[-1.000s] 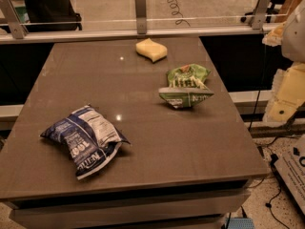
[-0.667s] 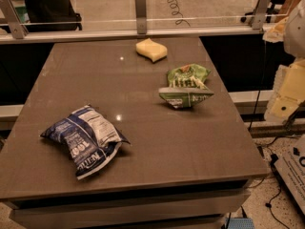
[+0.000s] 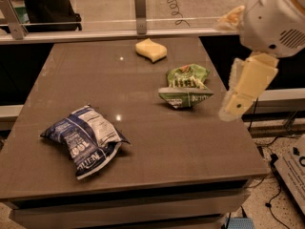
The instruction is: Move blue chip bag near green jalapeno chip bag
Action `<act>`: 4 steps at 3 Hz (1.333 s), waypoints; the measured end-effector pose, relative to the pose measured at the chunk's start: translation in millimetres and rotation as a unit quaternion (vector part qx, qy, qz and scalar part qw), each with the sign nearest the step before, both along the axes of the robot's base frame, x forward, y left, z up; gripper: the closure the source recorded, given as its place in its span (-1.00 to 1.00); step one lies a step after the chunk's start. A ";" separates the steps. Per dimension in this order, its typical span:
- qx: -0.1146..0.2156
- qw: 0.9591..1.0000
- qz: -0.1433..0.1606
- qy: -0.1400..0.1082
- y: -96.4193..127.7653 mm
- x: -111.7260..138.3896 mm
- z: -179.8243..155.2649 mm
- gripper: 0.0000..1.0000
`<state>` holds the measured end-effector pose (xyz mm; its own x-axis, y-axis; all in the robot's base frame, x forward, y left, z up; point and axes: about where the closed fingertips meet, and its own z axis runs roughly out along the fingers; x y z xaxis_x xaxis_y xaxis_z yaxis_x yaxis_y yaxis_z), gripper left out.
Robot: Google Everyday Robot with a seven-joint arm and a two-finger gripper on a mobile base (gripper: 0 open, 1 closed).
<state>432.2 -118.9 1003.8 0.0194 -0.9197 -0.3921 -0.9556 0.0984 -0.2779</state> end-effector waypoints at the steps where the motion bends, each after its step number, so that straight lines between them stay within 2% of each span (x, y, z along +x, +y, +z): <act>1: 0.040 0.997 0.058 -0.003 64.7 -22.7 -13.4 -1.00; 2: 0.071 0.992 0.104 0.010 126.0 -47.3 -47.4 -1.00; 4: 0.079 0.990 0.113 0.002 132.1 -50.5 -42.8 -1.00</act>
Offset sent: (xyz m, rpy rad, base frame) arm -0.0651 0.1860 -0.0984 0.2282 0.0849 0.3067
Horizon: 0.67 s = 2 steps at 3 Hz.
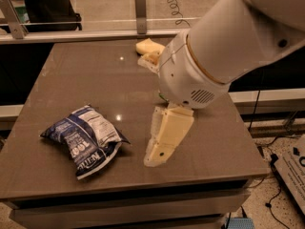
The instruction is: Move blue chip bag near green jalapeno chip bag
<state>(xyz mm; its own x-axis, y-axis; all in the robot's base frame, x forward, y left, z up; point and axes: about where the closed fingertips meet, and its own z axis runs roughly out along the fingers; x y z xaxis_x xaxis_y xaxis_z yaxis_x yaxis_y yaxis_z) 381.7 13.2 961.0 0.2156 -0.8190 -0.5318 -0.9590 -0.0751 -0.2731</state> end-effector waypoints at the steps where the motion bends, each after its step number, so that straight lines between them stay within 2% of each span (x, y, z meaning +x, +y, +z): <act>1: 0.016 0.999 0.037 0.003 36.9 0.8 -16.6 -1.00; 2: 0.014 0.996 0.083 0.018 80.3 9.8 -41.6 -1.00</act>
Offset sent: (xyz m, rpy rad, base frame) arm 0.0283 0.1298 -0.0829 0.0104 0.0906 0.2798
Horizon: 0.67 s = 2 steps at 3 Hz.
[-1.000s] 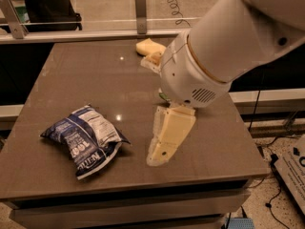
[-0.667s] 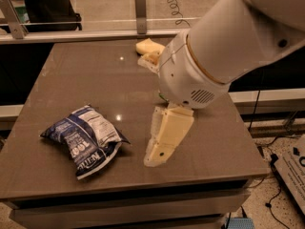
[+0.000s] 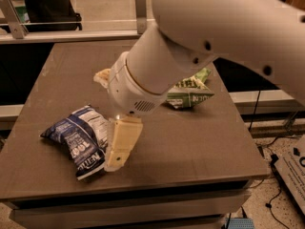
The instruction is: Move blue chip bag near green jalapeno chip bag
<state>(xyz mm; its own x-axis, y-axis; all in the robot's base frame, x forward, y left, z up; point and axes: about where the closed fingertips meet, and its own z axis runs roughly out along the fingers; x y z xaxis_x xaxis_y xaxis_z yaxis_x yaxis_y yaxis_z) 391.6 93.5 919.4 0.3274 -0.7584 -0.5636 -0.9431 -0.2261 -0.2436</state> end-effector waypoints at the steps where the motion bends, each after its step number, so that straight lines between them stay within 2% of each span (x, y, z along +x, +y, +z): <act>1: -0.020 0.999 0.032 0.014 26.8 10.7 -24.8 -1.00; 2: -0.062 0.997 0.046 0.021 42.9 17.5 -48.7 -1.00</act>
Offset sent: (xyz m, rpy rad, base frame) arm 0.0306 0.0591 -0.0818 -0.2387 0.0679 0.1112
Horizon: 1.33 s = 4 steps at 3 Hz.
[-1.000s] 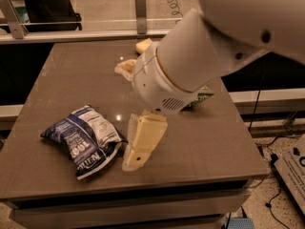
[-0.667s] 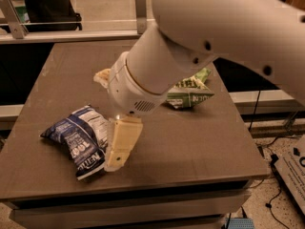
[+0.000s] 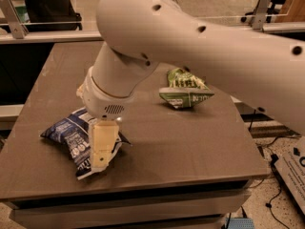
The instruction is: Move blue chip bag near green jalapeno chip bag
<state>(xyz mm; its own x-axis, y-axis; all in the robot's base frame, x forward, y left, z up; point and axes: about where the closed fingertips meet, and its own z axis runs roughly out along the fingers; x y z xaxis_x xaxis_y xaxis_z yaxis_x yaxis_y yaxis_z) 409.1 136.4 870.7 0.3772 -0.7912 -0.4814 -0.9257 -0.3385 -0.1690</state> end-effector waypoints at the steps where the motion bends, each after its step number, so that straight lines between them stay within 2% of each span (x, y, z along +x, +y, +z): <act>1: -0.035 0.999 -0.002 -0.008 4.5 5.0 -14.4 -0.66; 2: -0.056 0.998 -0.012 -0.019 0.3 11.6 -16.9 -0.20; 4: -0.074 0.996 -0.032 -0.040 -14.8 24.9 -7.7 0.74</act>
Offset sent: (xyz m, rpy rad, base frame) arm 0.0224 -0.0056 -0.0238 -0.1612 -0.0529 -0.0495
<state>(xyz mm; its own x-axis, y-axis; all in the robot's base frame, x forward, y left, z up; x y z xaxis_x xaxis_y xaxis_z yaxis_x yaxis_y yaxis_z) 434.0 121.6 863.0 0.3560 -0.8751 -0.3277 -0.9318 -0.3059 -0.1955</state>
